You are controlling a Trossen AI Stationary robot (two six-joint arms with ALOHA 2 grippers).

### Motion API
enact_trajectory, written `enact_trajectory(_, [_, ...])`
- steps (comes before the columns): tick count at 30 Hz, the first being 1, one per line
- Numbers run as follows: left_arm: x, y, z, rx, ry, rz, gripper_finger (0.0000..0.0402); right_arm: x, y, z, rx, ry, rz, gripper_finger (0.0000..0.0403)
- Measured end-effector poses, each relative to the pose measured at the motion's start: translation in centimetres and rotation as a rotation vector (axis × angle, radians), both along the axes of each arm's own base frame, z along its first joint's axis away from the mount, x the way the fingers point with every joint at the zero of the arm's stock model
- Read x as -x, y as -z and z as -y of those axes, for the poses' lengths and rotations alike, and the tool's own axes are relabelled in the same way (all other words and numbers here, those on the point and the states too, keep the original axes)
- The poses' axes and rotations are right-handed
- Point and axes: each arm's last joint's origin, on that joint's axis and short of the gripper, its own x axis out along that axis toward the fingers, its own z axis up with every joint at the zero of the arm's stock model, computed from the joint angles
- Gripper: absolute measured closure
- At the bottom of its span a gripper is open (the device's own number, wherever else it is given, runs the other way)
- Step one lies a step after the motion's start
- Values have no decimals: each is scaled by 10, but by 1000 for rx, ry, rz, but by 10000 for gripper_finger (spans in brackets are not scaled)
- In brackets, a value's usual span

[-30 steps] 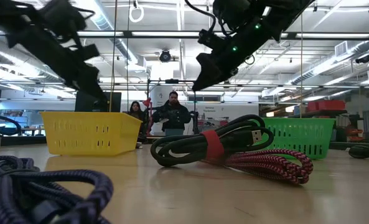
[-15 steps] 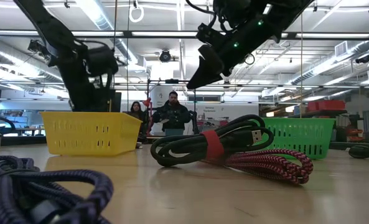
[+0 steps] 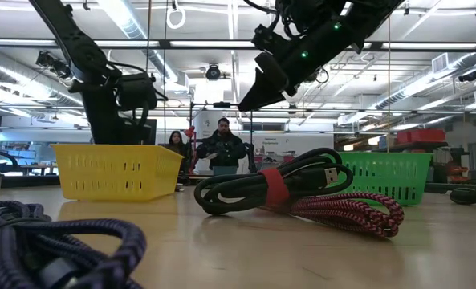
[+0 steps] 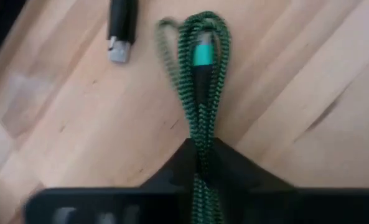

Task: Pick & Place USB Port
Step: Put the black green charger cable into the green bin

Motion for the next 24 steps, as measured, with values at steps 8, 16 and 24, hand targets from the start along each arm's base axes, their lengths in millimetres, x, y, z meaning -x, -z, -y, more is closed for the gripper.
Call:
enact_trajectory(8, [-12, -39, 1, -17, 17, 49, 389, 0, 0, 0, -12, 9, 8, 270])
enact_trajectory(16, [-28, -121, 19, -74, 145, 419, 389, -1, -2, 0, -29, 21, 37, 270])
enact_trajectory(24, [-26, -169, 55, -77, 459, 918, 389, -10, -20, 1, -4, 1, 235, 270])
